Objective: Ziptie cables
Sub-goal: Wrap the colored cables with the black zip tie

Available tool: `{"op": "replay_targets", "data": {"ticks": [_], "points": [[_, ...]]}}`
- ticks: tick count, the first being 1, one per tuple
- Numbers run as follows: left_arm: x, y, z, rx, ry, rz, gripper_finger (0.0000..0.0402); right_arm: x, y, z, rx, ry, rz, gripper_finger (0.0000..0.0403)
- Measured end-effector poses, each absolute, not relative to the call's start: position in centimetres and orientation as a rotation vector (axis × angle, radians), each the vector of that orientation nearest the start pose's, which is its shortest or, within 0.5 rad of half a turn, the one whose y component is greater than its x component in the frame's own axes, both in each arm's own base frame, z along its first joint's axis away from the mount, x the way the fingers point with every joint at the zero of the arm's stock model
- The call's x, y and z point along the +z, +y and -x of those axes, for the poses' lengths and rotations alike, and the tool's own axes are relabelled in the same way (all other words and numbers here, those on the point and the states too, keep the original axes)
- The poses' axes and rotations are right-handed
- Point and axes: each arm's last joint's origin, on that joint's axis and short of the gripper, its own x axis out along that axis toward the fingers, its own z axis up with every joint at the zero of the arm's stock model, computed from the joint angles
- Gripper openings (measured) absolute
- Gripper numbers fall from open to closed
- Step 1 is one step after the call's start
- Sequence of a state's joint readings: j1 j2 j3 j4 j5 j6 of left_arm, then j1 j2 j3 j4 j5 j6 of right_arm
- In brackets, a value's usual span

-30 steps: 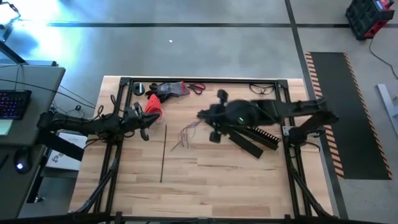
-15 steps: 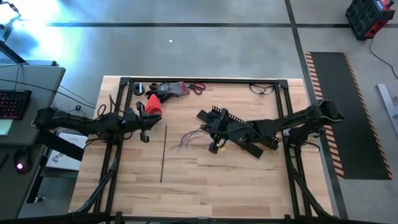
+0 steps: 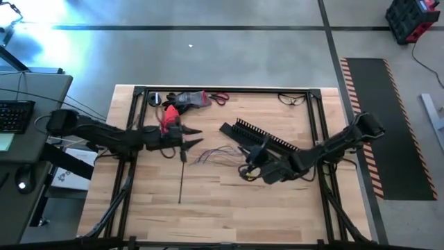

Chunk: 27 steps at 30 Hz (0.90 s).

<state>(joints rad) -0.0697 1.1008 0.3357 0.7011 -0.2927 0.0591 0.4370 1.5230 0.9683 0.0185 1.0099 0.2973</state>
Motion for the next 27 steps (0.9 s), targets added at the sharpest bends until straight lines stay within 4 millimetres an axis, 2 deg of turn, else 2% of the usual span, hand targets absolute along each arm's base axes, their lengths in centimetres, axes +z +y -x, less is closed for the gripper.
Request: {"op": "replay_targets", "data": {"ticks": [2,5,11,15,21,27], "points": [[20.5,-0.8,-22.6,0.186,0.097,-0.077,0.0135,23.7,11.3,-29.1,-0.638,0.313,0.055,0.0],[20.3,-1.1,-24.3,0.151,0.129,-0.085,0.0138,23.5,11.5,-28.2,-0.65,0.282,0.005,0.0],[20.4,-1.2,-26.7,0.142,0.152,-0.127,0.0139,25.5,12.4,-27.0,-0.63,0.227,0.036,0.0],[20.9,-0.8,-27.0,0.142,0.133,-0.081,0.0139,26.5,12.6,-26.5,-0.619,0.206,0.068,0.0],[21.5,-0.1,-26.5,0.091,0.135,-0.032,0.0139,26.5,12.6,-26.6,-0.621,0.205,0.068,0.0],[21.2,0.5,-26.5,0.109,0.171,-0.021,0.0141,26.5,12.1,-26.8,-0.628,0.204,0.057,0.0]]}}
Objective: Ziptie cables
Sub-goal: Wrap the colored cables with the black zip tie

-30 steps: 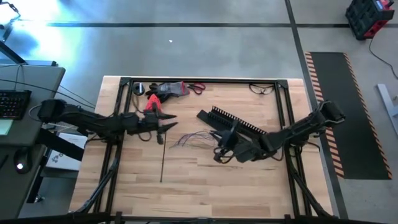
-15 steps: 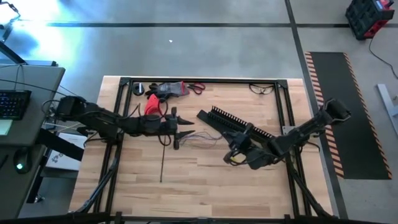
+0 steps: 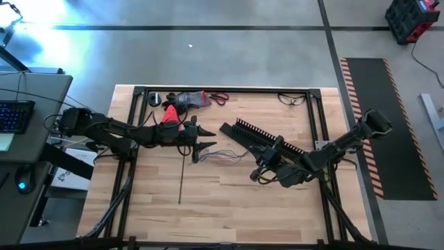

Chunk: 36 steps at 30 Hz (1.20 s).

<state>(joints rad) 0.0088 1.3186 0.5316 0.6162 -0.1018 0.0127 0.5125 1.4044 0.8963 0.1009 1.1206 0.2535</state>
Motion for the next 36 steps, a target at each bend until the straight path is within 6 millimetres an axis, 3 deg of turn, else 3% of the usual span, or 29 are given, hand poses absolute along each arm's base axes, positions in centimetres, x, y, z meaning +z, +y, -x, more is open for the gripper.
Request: {"op": "replay_targets", "data": {"ticks": [4,10,16,22,31,36], "points": [[21.1,0.6,-26.9,0.099,0.135,-0.016,0.0162,26.8,11.7,-27.4,-0.569,0.199,0.036,0.0],[21.2,0.5,-27.8,0.04,0.135,-0.013,0.0228,28.1,11.9,-27.8,-0.526,0.131,0.098,0.0],[21.4,0.3,-29.2,-0.03,0.131,-0.099,0.0275,28.4,11.9,-28.0,-0.492,0.117,0.123,0.0],[21.6,-0.1,-31.6,-0.145,0.058,-0.14,0.028,28.7,12.0,-28.0,-0.49,0.1,0.133,0.0],[20.0,-0.5,-35.7,-0.15,0.057,-0.152,0.0281,29.6,11.9,-28.0,-0.511,0.05,0.181,0.0],[20.5,-1.6,-36.8,-0.166,-0.033,-0.16,0.0281,29.6,11.9,-28.0,-0.519,0.052,0.184,0.0]]}}
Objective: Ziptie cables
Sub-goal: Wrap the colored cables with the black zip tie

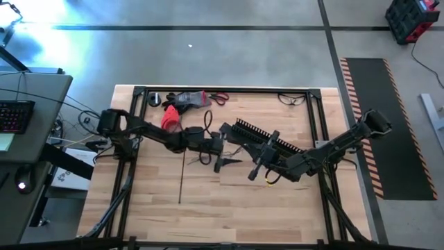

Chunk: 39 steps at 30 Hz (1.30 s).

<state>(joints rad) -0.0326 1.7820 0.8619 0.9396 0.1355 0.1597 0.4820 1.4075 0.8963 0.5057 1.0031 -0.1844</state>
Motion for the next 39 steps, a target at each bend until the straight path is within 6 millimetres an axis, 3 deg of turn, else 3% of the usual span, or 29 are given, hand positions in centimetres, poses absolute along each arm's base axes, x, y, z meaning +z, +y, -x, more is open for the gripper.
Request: {"op": "replay_targets", "data": {"ticks": [9,16,24,34,39], "points": [[22.2,-2.7,-38.4,-0.02,-0.088,-0.2,0.028,29.8,11.8,-28.1,-0.525,0.033,0.172,0.0],[20.2,-3.6,-40.4,0.1,-0.025,-0.298,0.0262,30.6,12.2,-27.8,-0.548,-0.012,0.184,0.0],[19.3,-4.2,-40.0,0.368,0.074,-0.459,0.0181,30.9,14.2,-26.3,-0.624,0.001,0.203,0.0],[17.0,-3.0,-39.7,0.391,0.328,-0.523,0.0035,32.6,16.4,-23.9,-0.649,-0.031,0.22,0.0],[16.3,-3.4,-38.9,0.482,0.492,-0.634,0.0003,32.5,16.9,-23.3,-0.707,0.019,0.227,0.0]]}}
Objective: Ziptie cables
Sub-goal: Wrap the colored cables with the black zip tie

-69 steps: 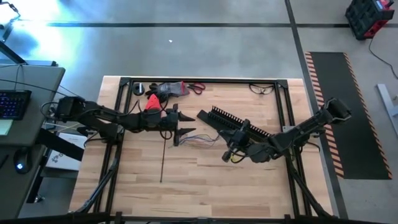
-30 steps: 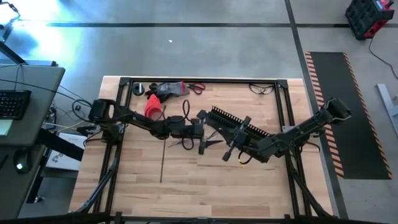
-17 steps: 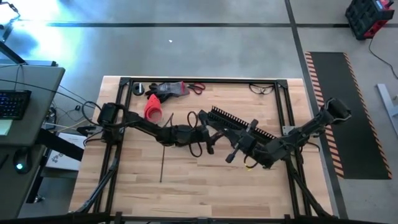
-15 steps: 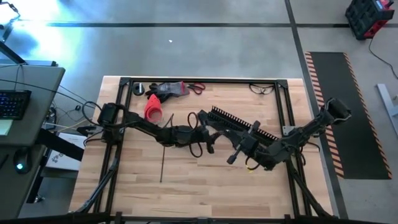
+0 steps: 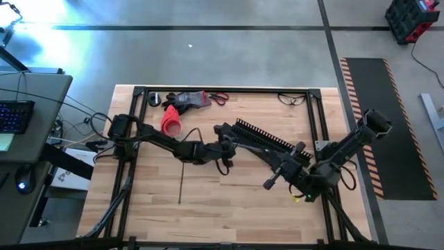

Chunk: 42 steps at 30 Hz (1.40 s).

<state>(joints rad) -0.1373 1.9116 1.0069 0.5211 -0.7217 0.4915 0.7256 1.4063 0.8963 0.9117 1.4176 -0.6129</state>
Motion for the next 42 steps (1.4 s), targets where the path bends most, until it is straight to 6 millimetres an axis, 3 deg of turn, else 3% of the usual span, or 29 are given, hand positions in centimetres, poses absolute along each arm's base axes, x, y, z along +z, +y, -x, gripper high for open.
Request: {"op": "replay_targets", "data": {"ticks": [6,11,15,19,24,27,31,37,42], "points": [[16.9,-4.2,-36.4,0.479,0.725,-0.713,0.0001,31.2,17.0,-23.4,-0.787,0.064,0.187,0.0],[19.0,-5.0,-33.0,0.446,0.878,-0.721,0.0,29.0,16.7,-24.3,-0.655,0.046,0.098,0.0],[21.6,-5.6,-29.2,0.397,0.987,-0.694,0.0,27.0,14.2,-26.1,-0.638,0.112,0.013,0.0],[23.6,-5.9,-25.6,0.31,1.073,-0.53,0.0,25.5,11.3,-28.2,-0.638,0.172,-0.053,0.0],[24.4,-6.4,-22.7,0.32,1.174,-0.379,0.0,23.5,8.8,-32.0,-0.464,0.184,-0.125,0.0],[23.9,-7.0,-21.6,0.33,1.249,-0.314,0.0,22.0,8.1,-34.0,-0.347,0.148,-0.169,0.0],[21.6,-7.7,-19.9,0.344,1.339,-0.277,0.0,19.4,7.6,-35.6,-0.321,0.14,-0.215,0.0],[17.3,-8.5,-16.6,0.356,1.45,-0.234,0.0,16.3,7.8,-36.6,-0.333,0.196,-0.283,0.0],[14.7,-9.2,-16.1,0.256,1.389,-0.177,0.0,14.7,8.6,-36.7,-0.256,0.296,-0.327,0.0]]}}
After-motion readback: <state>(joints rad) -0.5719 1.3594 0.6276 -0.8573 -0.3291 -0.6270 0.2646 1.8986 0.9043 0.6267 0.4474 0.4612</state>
